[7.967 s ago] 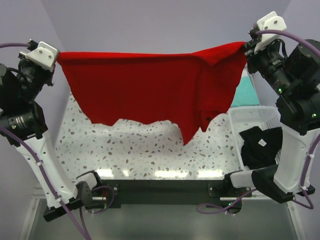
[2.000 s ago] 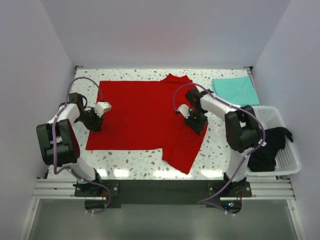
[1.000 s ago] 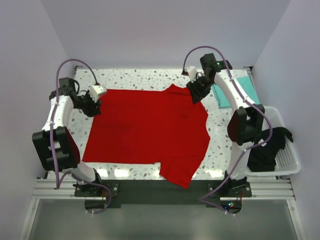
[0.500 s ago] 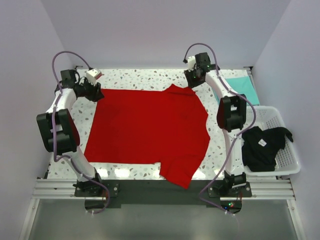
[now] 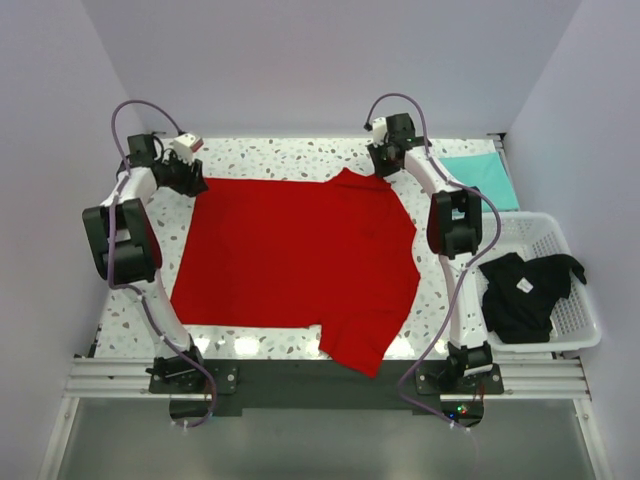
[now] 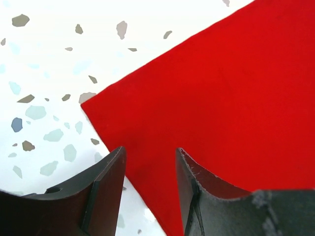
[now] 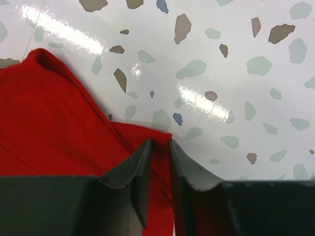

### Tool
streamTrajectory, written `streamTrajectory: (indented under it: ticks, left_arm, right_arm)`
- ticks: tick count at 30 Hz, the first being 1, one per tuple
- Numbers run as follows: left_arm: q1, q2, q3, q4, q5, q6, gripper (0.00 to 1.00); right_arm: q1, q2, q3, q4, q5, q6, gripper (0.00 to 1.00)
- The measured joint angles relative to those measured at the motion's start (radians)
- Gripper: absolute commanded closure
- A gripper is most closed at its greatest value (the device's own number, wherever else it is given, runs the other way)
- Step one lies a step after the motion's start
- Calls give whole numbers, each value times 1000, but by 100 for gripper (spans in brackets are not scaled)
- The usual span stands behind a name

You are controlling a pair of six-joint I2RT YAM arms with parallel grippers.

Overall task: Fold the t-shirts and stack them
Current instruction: Flatten the tshirt out

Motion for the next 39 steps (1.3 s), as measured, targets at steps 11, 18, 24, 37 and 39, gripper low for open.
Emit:
streamTrajectory:
  ticks: [11,18,24,37,39]
  left_arm:
    - [0,174,164,-5,-59,-53,49]
    - [0,227,233,2,-80,-78,48]
    - [0,242,238,4,-82,-93,48]
    - [0,242,238,11,-83,-100,48]
    - [0,242,238,11,-82,-102,47]
  right_arm:
    - [-5,5,2,44,-21,1,100]
    - [-6,3,5,110,-33,-2,100]
    - [-5,3,39,170,6,-14,100]
    - [-5,3,39,230,34,-27,64]
    - [-6,3,37,221,38,-30,63]
